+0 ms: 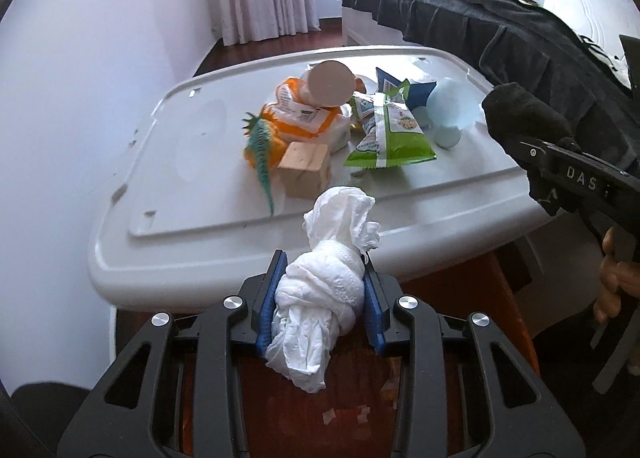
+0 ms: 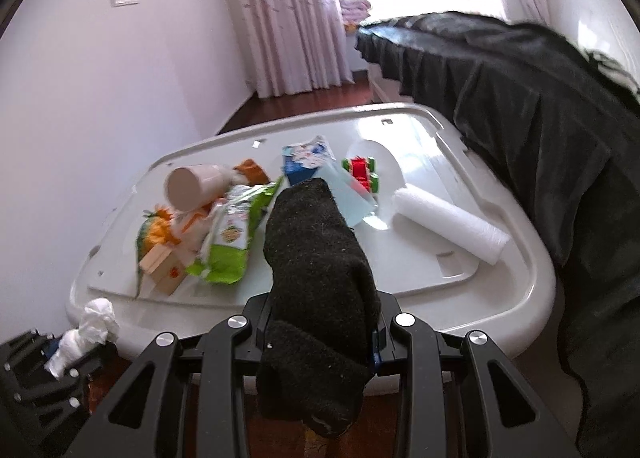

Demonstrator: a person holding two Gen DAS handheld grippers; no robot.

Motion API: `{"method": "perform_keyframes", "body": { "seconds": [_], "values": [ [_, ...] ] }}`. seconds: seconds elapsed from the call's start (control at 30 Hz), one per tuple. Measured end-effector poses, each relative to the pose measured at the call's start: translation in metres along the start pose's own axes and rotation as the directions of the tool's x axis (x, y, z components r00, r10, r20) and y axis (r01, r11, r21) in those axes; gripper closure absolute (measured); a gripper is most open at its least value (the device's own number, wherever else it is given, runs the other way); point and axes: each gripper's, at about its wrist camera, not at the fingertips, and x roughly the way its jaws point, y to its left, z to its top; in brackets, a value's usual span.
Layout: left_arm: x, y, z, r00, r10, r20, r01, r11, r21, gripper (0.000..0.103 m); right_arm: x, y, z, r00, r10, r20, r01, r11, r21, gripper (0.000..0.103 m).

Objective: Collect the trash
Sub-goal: 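Lower both grippers over the bin and release the tissue and sock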

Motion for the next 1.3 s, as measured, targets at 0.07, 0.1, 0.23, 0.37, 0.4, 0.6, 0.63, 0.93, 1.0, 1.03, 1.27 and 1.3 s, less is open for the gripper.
{"method": "perform_keyframes", "body": {
  "seconds": [0.07,0.1,0.23,0.37,0.4,0.6,0.63,0.93,1.0,1.03,1.27,1.3],
  "values": [
    [-0.007,0.005,-0.005,1.000,0.000,-0.001,0.000,1.000,-0.010,0.069,-0.011,0.006,-0.007,1.000,0.004,0.019,-0.004,0.999,-0.033,0.070],
    [-0.011,0.008,-0.009,1.000,0.000,-0.002,0.000,1.000,-0.016,0.069,-0.018,0.010,-0.013,0.999,0.009,0.031,-0.008,0.999,-0.051,0.070],
    [-0.022,0.018,-0.028,1.000,-0.001,-0.016,0.001,0.999,-0.032,0.069,-0.044,0.023,-0.040,0.998,0.052,0.035,-0.048,0.995,-0.089,0.070],
    [-0.017,0.023,-0.050,0.997,-0.002,-0.072,-0.002,0.999,-0.052,0.069,-0.056,0.034,-0.064,0.997,0.078,0.002,-0.078,0.990,-0.120,0.069],
    [-0.012,0.024,-0.058,0.995,-0.003,-0.097,-0.003,0.998,-0.058,0.069,-0.056,0.038,-0.072,0.995,0.094,-0.028,-0.096,0.988,-0.120,0.069],
    [0.013,0.022,-0.090,0.974,-0.009,-0.225,-0.003,0.998,-0.056,0.069,-0.038,0.057,-0.105,0.971,0.137,-0.198,-0.158,0.983,-0.094,0.069],
    [0.021,0.021,-0.095,0.965,-0.007,-0.261,-0.007,0.999,-0.051,0.069,-0.035,0.059,-0.111,0.966,0.140,-0.219,-0.163,0.982,-0.091,0.069],
    [0.055,0.022,-0.108,0.923,0.010,-0.384,-0.036,0.997,-0.061,0.069,0.002,0.064,-0.132,0.915,0.047,-0.400,-0.093,0.991,-0.097,0.069],
    [0.057,0.021,-0.108,0.921,0.012,-0.390,-0.038,0.998,-0.058,0.068,0.008,0.063,-0.134,0.907,0.043,-0.418,-0.089,0.992,-0.091,0.069],
    [0.057,0.021,-0.108,0.920,0.014,-0.392,-0.039,0.998,-0.057,0.069,0.009,0.064,-0.134,0.905,0.042,-0.422,-0.090,0.992,-0.093,0.069],
    [0.058,0.022,-0.111,0.918,0.015,-0.396,-0.047,0.997,-0.069,0.046,0.013,0.067,-0.139,0.897,0.026,-0.441,-0.081,0.991,-0.108,0.059],
    [0.058,0.025,-0.108,0.920,0.010,-0.393,-0.040,0.997,-0.067,0.037,0.013,0.065,-0.138,0.898,0.021,-0.439,-0.072,0.992,-0.099,0.054]
  ]
}}
